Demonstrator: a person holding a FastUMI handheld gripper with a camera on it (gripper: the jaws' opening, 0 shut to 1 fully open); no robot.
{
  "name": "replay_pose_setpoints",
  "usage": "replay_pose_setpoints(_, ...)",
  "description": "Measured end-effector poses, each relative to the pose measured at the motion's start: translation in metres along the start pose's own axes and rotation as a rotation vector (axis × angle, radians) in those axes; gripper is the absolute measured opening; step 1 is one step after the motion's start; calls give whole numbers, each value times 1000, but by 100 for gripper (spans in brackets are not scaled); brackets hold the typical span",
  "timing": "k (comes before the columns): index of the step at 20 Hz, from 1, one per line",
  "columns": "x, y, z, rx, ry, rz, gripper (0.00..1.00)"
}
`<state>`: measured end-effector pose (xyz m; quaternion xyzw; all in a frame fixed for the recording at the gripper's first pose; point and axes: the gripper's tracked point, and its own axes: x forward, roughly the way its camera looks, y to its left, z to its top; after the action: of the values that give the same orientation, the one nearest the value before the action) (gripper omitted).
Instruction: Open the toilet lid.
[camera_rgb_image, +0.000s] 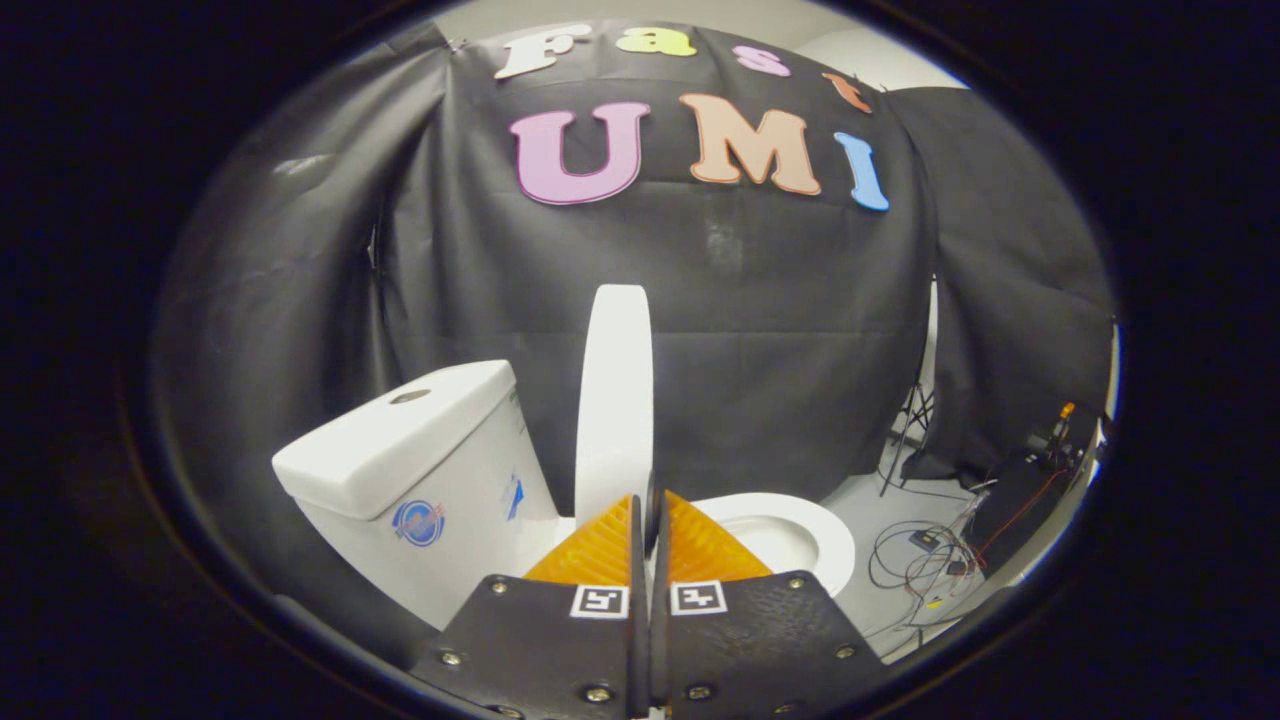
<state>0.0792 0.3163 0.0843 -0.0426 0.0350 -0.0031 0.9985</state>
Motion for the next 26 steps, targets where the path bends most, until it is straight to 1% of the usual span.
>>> replay_pose_setpoints(6, 2, 17, 2, 10, 1, 34, 1)
replay_pose_setpoints(11, 4, 34, 2, -23, -3, 63, 2)
replay_pose_setpoints(16, 4, 47, 1, -8, -1, 92, 2)
replay_pose_setpoints(23, 3, 69, 0, -37, 2, 137, 2)
replay_pose_setpoints(26, 3, 76, 0, -31, 1, 152, 2)
